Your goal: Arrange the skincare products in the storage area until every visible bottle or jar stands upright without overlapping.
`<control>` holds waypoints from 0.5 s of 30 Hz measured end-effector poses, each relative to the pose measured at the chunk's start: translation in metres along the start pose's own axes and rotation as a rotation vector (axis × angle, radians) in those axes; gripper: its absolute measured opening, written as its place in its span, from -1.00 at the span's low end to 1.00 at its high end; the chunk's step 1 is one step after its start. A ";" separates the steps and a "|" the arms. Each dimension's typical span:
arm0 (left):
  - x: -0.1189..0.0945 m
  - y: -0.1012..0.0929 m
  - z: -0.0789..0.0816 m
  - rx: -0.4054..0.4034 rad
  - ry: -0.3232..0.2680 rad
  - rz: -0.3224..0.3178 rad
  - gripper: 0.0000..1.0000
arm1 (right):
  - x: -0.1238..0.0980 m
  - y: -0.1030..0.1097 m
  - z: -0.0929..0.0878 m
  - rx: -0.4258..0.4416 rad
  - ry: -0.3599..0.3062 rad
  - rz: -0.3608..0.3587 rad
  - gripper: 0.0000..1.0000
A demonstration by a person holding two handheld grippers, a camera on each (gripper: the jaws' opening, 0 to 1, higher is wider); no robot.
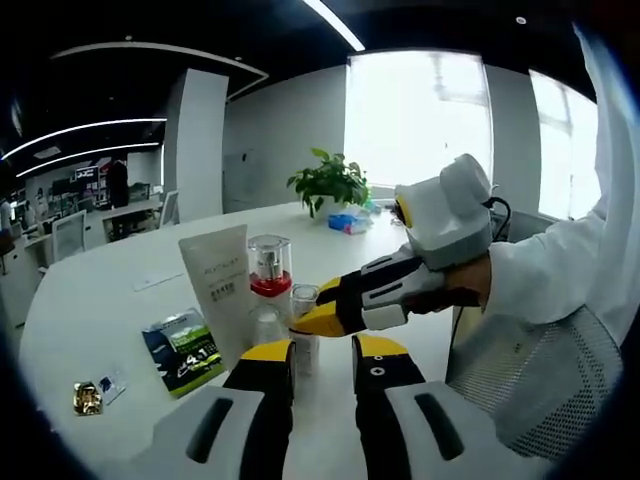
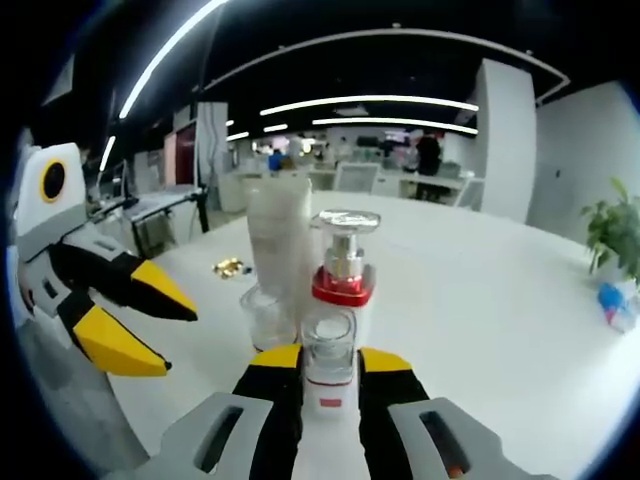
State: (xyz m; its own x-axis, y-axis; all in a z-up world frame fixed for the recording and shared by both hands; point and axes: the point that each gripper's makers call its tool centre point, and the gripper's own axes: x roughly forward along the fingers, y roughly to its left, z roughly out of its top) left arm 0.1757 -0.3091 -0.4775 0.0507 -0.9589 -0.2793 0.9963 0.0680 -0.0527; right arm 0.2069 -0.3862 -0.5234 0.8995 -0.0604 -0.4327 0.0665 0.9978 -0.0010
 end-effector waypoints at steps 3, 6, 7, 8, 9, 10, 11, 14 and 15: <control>0.000 -0.001 0.000 0.000 -0.001 -0.001 -0.65 | -0.001 0.001 -0.001 -0.009 0.007 0.004 -0.73; 0.000 -0.001 0.000 0.001 0.000 -0.001 -0.65 | -0.003 0.002 -0.003 -0.029 0.015 0.005 -0.70; 0.000 -0.001 0.000 0.001 0.000 -0.001 -0.65 | -0.004 0.002 -0.005 -0.032 0.025 0.008 -0.71; 0.000 -0.001 0.000 0.001 0.001 -0.002 -0.65 | -0.004 0.002 -0.005 -0.032 0.029 0.008 -0.70; 0.000 -0.001 0.000 0.002 0.002 -0.003 -0.65 | -0.004 0.002 -0.006 -0.033 0.031 0.010 -0.69; 0.001 -0.002 -0.001 0.003 0.003 -0.005 -0.65 | -0.005 0.003 -0.008 -0.032 0.041 0.017 -0.68; 0.001 -0.002 -0.001 0.004 0.004 -0.005 -0.65 | -0.006 0.003 -0.009 -0.029 0.045 0.018 -0.67; 0.001 -0.002 -0.002 0.004 0.010 -0.009 -0.65 | -0.007 0.005 -0.011 -0.015 0.057 0.044 -0.60; 0.001 -0.002 -0.003 0.007 0.011 -0.009 -0.65 | -0.008 0.005 -0.014 -0.016 0.080 0.054 -0.58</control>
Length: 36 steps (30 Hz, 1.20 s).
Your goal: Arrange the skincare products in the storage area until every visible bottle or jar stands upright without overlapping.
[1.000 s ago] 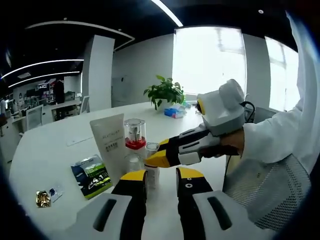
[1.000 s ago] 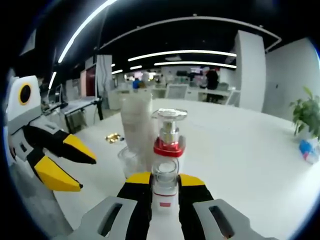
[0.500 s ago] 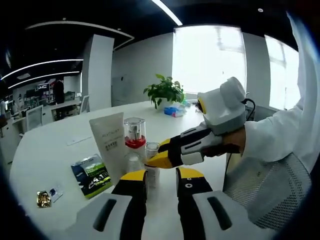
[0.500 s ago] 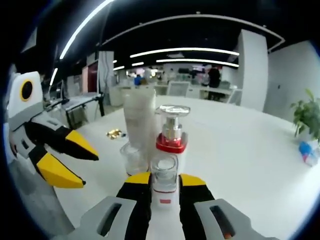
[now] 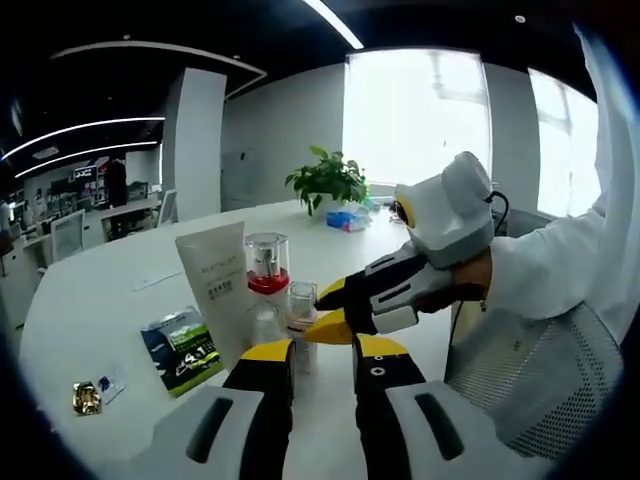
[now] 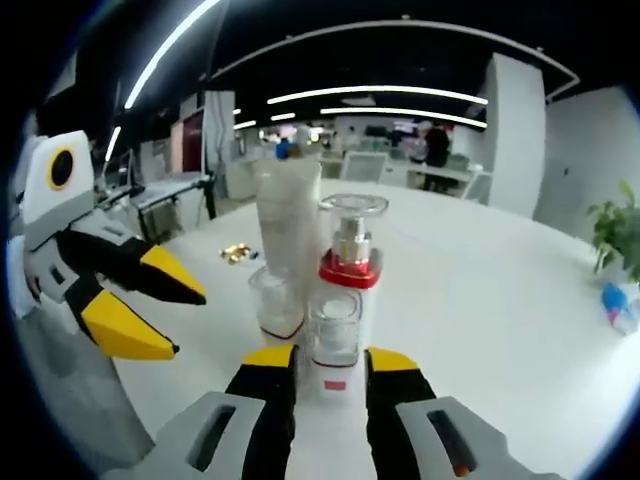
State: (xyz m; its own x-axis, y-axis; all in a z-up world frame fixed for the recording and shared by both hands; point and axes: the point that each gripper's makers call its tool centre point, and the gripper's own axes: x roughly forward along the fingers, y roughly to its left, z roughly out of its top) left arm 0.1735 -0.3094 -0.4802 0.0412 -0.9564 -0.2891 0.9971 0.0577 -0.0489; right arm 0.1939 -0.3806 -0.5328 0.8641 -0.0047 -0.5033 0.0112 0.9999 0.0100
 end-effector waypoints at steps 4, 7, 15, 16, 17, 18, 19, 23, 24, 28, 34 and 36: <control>0.000 0.002 -0.001 -0.003 0.002 0.005 -0.64 | -0.004 -0.006 -0.006 -0.010 0.031 0.007 -0.60; 0.000 0.002 -0.002 -0.005 0.007 0.005 -0.64 | -0.002 -0.009 -0.016 -0.037 0.089 0.029 -0.64; 0.000 0.001 -0.004 -0.005 0.014 0.002 -0.64 | 0.011 -0.009 -0.031 -0.057 0.165 0.078 -0.85; 0.000 0.001 -0.005 -0.004 0.016 0.002 -0.64 | 0.013 -0.011 -0.032 -0.092 0.179 0.077 -0.88; 0.000 0.001 -0.005 -0.002 0.020 0.002 -0.64 | 0.013 -0.011 -0.035 -0.105 0.197 0.078 -0.91; 0.000 0.001 -0.006 -0.001 0.021 0.002 -0.64 | 0.014 -0.011 -0.034 -0.112 0.203 0.082 -0.92; 0.000 0.000 -0.006 0.000 0.022 0.001 -0.64 | 0.015 -0.011 -0.034 -0.116 0.200 0.087 -0.92; 0.000 0.002 -0.007 -0.003 0.027 0.003 -0.64 | 0.017 -0.009 -0.035 -0.119 0.210 0.101 -0.91; 0.000 0.002 -0.007 -0.005 0.028 0.004 -0.63 | 0.019 -0.010 -0.037 -0.123 0.213 0.103 -0.91; -0.001 0.003 -0.008 -0.006 0.030 0.007 -0.63 | 0.021 -0.008 -0.041 -0.127 0.214 0.104 -0.97; -0.001 0.004 -0.008 -0.004 0.030 0.014 -0.63 | 0.023 -0.004 -0.044 -0.123 0.213 0.106 -1.00; -0.001 0.004 -0.009 -0.004 0.031 0.014 -0.63 | 0.024 -0.004 -0.043 -0.123 0.209 0.105 -1.00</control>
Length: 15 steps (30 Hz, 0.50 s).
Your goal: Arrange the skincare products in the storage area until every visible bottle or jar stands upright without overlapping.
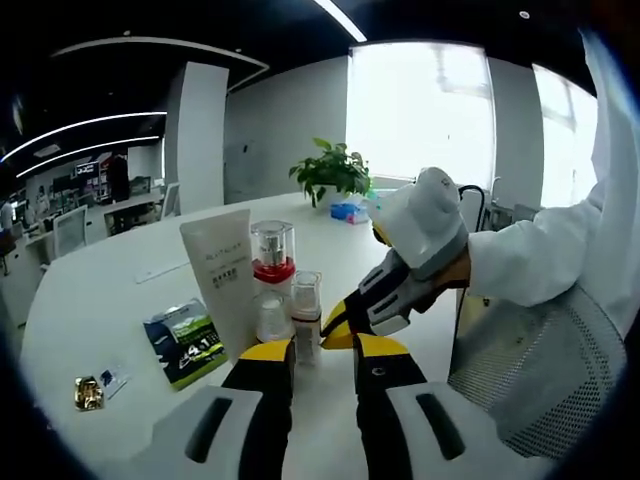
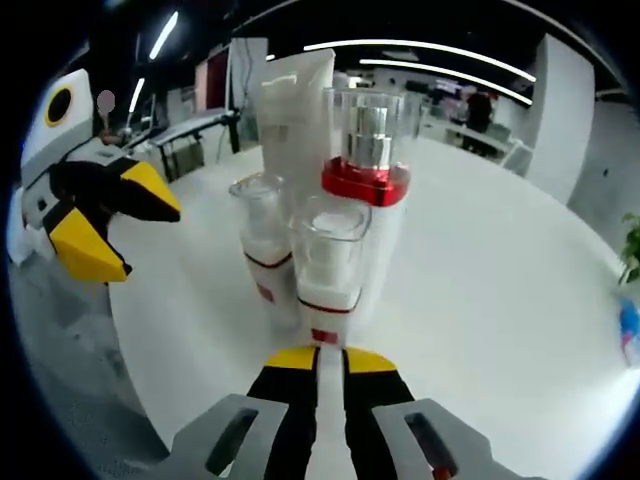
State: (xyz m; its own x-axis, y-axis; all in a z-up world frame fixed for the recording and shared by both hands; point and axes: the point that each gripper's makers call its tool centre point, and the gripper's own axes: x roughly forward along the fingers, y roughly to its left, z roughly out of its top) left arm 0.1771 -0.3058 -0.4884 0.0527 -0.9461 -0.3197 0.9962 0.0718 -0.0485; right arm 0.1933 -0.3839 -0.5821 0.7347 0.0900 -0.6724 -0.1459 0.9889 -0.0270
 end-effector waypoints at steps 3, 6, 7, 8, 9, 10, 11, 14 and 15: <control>0.000 0.000 0.000 0.001 0.001 0.000 -0.63 | 0.000 0.000 0.001 -0.002 -0.001 0.002 -1.00; 0.000 0.000 -0.001 0.001 0.004 0.000 -0.63 | 0.001 0.003 0.002 -0.005 -0.005 0.010 -1.00; 0.000 0.000 -0.001 0.000 0.004 0.000 -0.63 | 0.002 0.003 0.002 -0.006 -0.002 0.010 -1.00; 0.000 0.000 -0.002 -0.001 0.005 -0.001 -0.63 | 0.002 0.003 0.002 -0.009 -0.001 0.011 -1.00; 0.000 0.000 -0.002 0.000 0.007 -0.001 -0.63 | 0.003 0.001 0.001 -0.020 0.004 0.003 -0.99; 0.000 0.000 -0.002 0.002 0.007 -0.001 -0.63 | 0.003 0.000 0.000 -0.023 0.004 0.002 -0.97; 0.000 0.000 -0.002 0.003 0.007 -0.001 -0.63 | 0.003 0.000 0.000 -0.024 0.004 0.005 -0.97; 0.000 -0.001 -0.002 0.000 0.008 -0.002 -0.63 | 0.004 0.001 -0.001 -0.022 0.007 0.007 -0.96; 0.001 -0.001 -0.003 0.003 0.010 -0.003 -0.63 | 0.004 0.001 -0.001 -0.024 0.010 0.004 -0.95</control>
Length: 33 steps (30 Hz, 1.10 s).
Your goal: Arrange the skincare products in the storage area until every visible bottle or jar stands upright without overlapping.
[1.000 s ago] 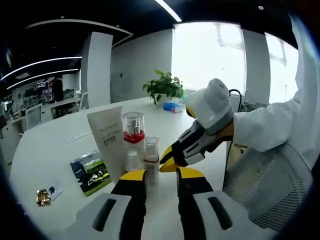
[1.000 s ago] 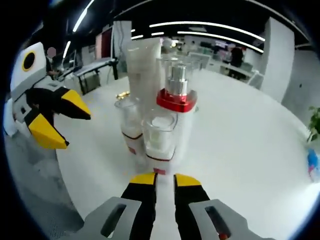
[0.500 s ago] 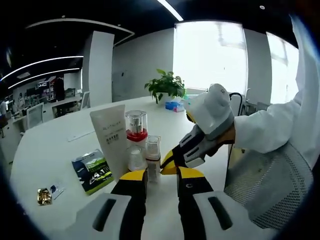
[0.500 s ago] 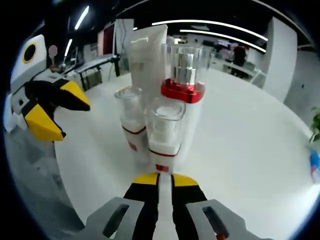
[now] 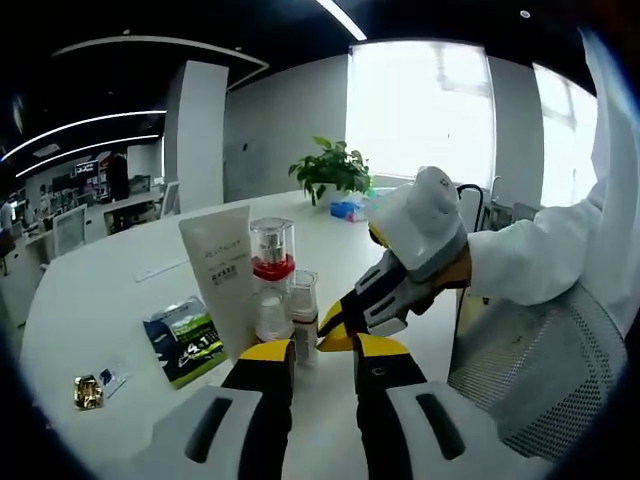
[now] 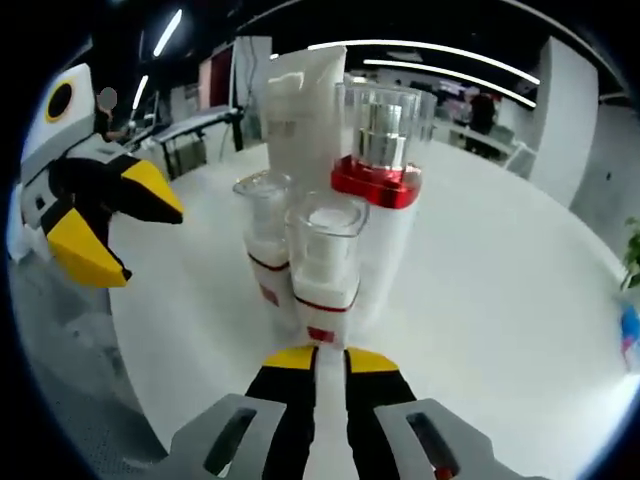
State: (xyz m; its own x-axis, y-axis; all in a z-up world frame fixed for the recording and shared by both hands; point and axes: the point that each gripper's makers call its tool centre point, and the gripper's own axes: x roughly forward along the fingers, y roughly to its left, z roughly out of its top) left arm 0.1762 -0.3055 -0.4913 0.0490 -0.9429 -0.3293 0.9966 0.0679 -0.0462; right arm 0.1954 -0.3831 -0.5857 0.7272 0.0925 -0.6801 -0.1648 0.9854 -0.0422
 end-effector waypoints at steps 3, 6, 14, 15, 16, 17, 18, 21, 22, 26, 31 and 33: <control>0.000 -0.001 0.000 0.001 -0.001 -0.005 -0.63 | 0.001 0.002 0.000 0.010 0.000 0.004 -0.94; 0.000 -0.001 -0.001 0.004 0.003 -0.007 -0.64 | 0.002 0.004 0.002 0.008 -0.007 0.008 -0.95; 0.001 -0.002 -0.001 0.005 0.005 -0.009 -0.63 | 0.003 0.007 0.003 0.000 -0.011 0.012 -0.96; 0.001 -0.003 0.000 0.004 0.004 -0.010 -0.63 | 0.003 0.007 0.003 -0.002 -0.012 0.015 -0.96; 0.001 -0.003 -0.001 0.004 0.005 -0.010 -0.63 | 0.004 0.008 0.004 -0.003 -0.012 0.015 -0.97; 0.001 -0.003 -0.001 0.004 0.006 -0.011 -0.63 | 0.004 0.008 0.004 -0.005 -0.012 0.016 -0.97; 0.001 -0.003 -0.001 0.006 0.009 -0.012 -0.63 | 0.003 0.008 0.004 -0.007 -0.012 0.016 -0.96; 0.001 -0.003 -0.001 0.004 0.007 -0.011 -0.63 | 0.004 0.009 0.004 -0.008 -0.013 0.019 -0.96; 0.001 -0.003 -0.001 0.005 0.008 -0.010 -0.63 | 0.004 0.009 0.004 -0.011 -0.013 0.020 -0.96; 0.001 -0.002 -0.004 0.006 0.020 -0.004 -0.63 | 0.004 0.008 0.004 -0.021 -0.010 0.015 -0.97; 0.001 -0.001 -0.006 0.004 0.030 0.004 -0.61 | 0.003 0.008 0.004 -0.033 -0.008 0.012 -0.99; 0.001 0.000 -0.007 0.024 0.036 0.012 -0.61 | 0.003 0.009 0.004 -0.033 -0.007 0.014 -0.98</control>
State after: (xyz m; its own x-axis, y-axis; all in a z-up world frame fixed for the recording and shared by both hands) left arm 0.1756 -0.3043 -0.4981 0.0589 -0.9296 -0.3638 0.9973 0.0708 -0.0196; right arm 0.1991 -0.3737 -0.5852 0.7297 0.1074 -0.6753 -0.1970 0.9787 -0.0573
